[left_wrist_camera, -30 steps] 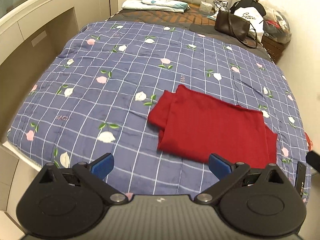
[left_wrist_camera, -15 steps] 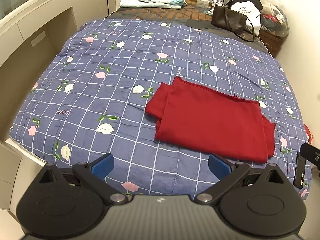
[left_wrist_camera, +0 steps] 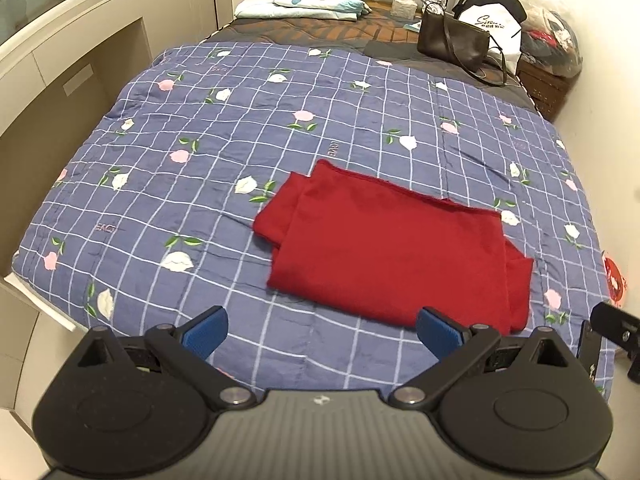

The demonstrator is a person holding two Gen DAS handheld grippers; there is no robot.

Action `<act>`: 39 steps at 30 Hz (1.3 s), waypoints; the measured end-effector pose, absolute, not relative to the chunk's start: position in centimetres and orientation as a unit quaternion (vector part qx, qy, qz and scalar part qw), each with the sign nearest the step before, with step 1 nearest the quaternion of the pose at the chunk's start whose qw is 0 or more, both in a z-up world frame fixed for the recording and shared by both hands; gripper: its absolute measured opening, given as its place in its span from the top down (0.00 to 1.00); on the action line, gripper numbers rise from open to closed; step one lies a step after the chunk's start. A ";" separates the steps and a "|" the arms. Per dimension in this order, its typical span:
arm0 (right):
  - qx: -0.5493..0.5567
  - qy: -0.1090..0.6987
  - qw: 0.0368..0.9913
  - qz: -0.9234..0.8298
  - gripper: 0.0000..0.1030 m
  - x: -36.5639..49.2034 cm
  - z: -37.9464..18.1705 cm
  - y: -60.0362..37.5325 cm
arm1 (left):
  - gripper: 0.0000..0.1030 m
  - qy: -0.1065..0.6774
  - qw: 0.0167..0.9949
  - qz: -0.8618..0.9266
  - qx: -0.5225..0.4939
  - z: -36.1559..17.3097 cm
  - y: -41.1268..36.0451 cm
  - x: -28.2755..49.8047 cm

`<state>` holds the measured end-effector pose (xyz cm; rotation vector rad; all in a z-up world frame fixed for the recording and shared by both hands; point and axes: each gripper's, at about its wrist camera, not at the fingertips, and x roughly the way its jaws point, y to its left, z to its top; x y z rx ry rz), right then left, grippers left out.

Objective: Fold small clothes

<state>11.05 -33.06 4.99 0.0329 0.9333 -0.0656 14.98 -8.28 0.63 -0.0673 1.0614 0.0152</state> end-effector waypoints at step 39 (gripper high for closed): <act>0.011 0.532 0.846 0.039 0.01 14.1 0.6 -42.2 | 0.00 0.569 0.815 0.102 -0.035 -2.0 -16.0 14.5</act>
